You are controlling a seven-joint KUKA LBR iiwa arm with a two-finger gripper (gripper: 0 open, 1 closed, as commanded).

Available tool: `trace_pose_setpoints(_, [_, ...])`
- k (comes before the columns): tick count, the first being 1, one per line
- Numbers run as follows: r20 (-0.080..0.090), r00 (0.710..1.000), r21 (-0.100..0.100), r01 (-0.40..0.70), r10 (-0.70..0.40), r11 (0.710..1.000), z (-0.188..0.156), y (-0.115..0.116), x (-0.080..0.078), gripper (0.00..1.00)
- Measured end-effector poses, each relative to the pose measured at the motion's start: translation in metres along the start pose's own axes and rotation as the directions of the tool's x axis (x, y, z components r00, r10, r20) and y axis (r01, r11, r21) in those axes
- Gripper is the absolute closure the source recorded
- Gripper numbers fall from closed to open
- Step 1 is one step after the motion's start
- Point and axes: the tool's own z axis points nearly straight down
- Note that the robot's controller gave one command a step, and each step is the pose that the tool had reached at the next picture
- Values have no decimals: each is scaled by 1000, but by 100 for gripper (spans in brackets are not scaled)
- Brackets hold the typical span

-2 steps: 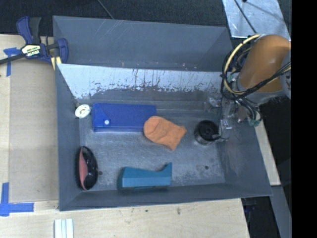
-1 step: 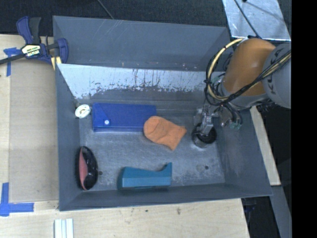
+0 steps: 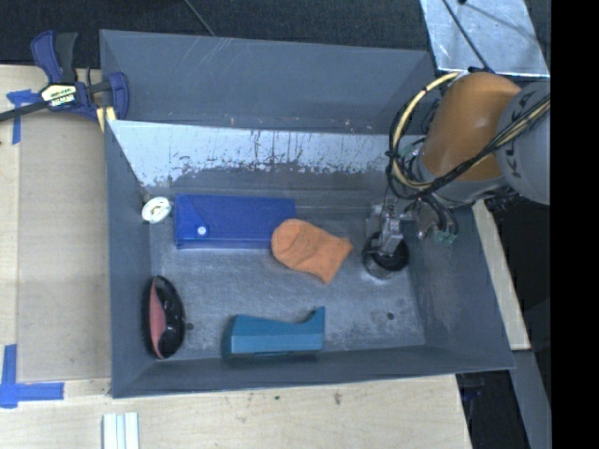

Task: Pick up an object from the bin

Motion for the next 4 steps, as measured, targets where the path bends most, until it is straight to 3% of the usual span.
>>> trace_pose_setpoints(1, [-3, 1000, 0, 18, -18, 1000, -61, 13, 3, 100])
trace_pose_setpoints(2, [2, 990, 1, 144, -144, 990, -60, 10, 18, 100])
trace_pose_setpoints(3, [1, 989, 1, 147, -147, 989, -58, 9, 19, 100])
trace_pose_setpoints(4, [3, 992, 0, 125, -125, 992, -160, 16, 26, 100])
